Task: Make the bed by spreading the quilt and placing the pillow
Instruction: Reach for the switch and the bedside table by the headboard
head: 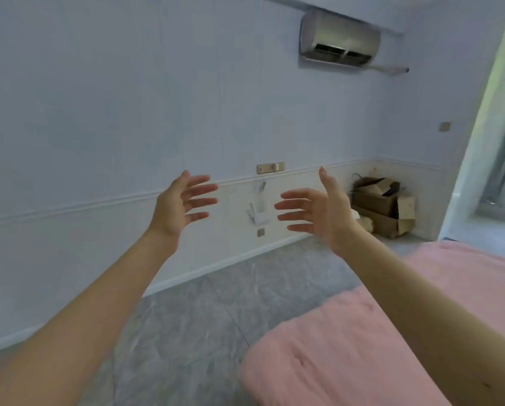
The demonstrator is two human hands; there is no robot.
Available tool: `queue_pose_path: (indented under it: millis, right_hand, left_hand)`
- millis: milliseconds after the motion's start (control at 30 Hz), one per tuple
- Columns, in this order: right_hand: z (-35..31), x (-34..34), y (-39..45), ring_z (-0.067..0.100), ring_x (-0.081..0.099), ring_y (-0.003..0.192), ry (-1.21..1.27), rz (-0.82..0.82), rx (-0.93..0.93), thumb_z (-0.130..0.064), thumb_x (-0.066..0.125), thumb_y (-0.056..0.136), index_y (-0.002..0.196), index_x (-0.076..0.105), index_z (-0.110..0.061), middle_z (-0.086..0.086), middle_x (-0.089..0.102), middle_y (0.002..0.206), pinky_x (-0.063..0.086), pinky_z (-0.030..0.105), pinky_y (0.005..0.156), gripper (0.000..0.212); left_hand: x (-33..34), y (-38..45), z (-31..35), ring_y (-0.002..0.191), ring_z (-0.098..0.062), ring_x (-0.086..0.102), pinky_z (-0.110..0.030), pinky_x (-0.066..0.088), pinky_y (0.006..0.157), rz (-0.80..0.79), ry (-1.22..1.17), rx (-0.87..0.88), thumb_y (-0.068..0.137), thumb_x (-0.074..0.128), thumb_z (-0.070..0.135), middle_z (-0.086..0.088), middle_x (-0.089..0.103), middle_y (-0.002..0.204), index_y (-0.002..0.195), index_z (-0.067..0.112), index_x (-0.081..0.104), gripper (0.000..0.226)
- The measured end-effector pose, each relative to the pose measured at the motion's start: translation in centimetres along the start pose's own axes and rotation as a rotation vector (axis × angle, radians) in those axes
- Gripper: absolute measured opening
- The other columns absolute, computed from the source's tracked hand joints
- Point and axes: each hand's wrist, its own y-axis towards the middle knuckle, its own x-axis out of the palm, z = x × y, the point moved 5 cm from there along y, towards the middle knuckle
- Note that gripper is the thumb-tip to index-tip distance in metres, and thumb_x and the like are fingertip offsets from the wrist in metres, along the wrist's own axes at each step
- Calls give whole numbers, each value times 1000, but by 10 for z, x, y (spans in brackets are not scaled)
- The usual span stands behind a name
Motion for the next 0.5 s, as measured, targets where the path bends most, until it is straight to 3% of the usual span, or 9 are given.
queue_pose_path:
  millis: [100,200,400,500]
  right_hand:
    - [16,29,80,34,63,103,-17,-159,6,-61,15,91,106,65,-7,16,67,113,45,44,91,75]
    - [30,48,156,31,63,106,-38,-258,18,-62,14,90,109,64,-10,14,67,115,46,41,88,75]
    - [65,79,306,34,61,111,95,-236,36,-63,23,87,127,53,-12,15,66,119,46,45,90,71]
    - [86,89,370,37,61,110,141,-188,51,-63,23,89,132,49,-13,17,64,120,46,47,91,70]
  left_hand:
    - [-33,68,-12,97,-25,66,-40,48,82,34,14,19,97,32,43,-5,69,110,105,17,64,42]
    - [-58,129,-35,100,-25,66,-39,48,81,41,1,-41,96,31,46,-4,69,111,108,18,63,44]
    - [-135,236,-72,99,-25,66,-41,49,86,202,-12,-11,97,34,43,-7,68,112,121,17,55,41]
    - [-174,283,-96,103,-24,64,-45,49,89,217,47,-34,97,33,42,-6,66,116,118,17,58,40]
